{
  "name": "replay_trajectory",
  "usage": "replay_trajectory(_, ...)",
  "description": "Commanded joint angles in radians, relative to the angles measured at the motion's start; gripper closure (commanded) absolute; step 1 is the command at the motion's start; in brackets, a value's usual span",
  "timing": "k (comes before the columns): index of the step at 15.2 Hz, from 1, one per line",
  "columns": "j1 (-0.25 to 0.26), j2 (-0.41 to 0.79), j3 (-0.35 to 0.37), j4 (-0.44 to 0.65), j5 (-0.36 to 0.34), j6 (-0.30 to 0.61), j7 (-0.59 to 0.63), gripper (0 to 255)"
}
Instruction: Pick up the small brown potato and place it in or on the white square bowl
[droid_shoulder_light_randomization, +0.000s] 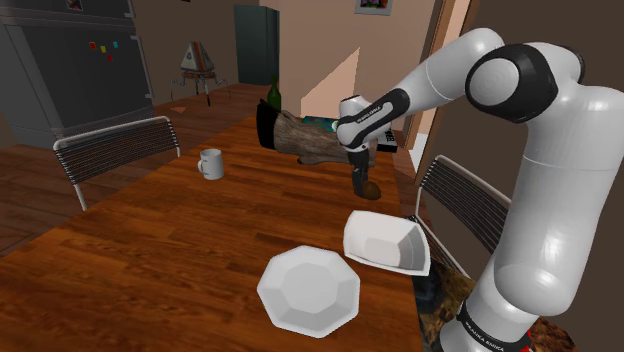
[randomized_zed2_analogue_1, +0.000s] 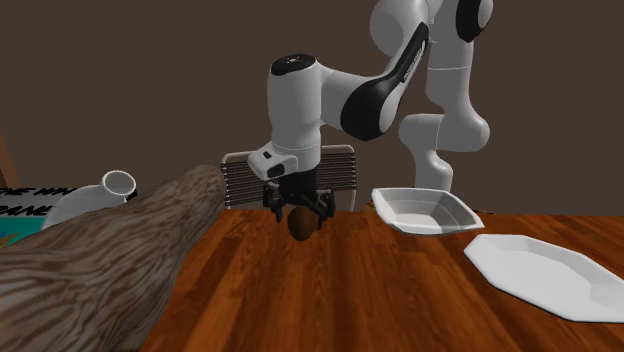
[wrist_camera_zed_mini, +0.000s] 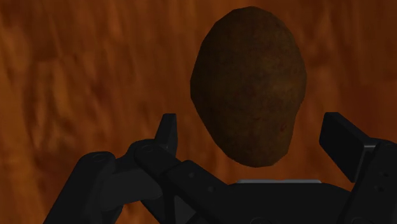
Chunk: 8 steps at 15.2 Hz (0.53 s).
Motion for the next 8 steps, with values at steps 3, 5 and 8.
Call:
replay_trajectory(3,-0.005,0.013,-0.003,-0.024,-0.001,0.038,-0.002,0)
replay_trajectory(5,-0.005,0.013,-0.003,-0.024,-0.001,0.038,-0.002,0)
replay_trajectory(8,-0.005,0.013,-0.003,-0.024,-0.001,0.038,-0.002,0)
